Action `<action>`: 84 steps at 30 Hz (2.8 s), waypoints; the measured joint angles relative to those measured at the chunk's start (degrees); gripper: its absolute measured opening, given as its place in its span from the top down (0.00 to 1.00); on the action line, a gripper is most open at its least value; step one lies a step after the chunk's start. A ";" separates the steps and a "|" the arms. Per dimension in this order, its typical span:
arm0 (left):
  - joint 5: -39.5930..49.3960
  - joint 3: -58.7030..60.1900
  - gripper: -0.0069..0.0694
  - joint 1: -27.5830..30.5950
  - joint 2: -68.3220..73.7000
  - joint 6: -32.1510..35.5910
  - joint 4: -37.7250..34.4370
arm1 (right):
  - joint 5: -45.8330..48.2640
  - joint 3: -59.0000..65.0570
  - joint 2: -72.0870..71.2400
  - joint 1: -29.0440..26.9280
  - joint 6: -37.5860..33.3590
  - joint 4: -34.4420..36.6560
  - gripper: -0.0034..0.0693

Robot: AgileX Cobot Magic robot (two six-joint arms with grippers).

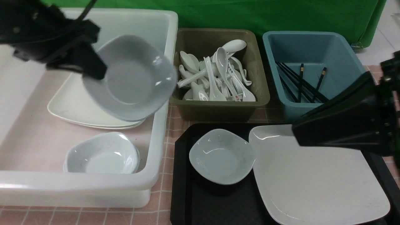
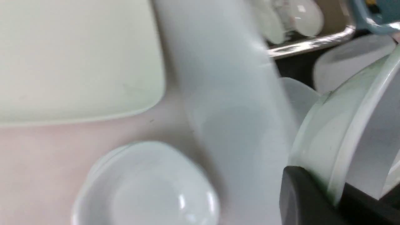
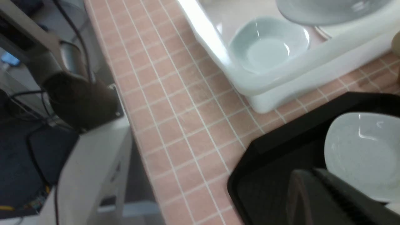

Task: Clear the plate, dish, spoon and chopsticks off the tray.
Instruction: Use the left arm to put the small plate into the large storage box on the left, then use the left arm to grab a small plate from the dinner plate

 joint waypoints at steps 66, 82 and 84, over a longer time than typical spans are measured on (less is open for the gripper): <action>-26.54 -2.27 0.56 -54.89 31.56 -15.44 44.02 | 6.55 6.87 -8.39 -6.73 20.80 -26.60 0.91; -12.45 -16.36 0.90 -54.63 22.75 -15.10 39.36 | 7.52 -9.03 -8.39 -6.67 17.45 -18.69 0.91; -11.39 -18.52 0.90 -53.94 19.99 -15.10 39.29 | 7.69 -10.86 -8.31 -6.67 16.62 -17.44 0.91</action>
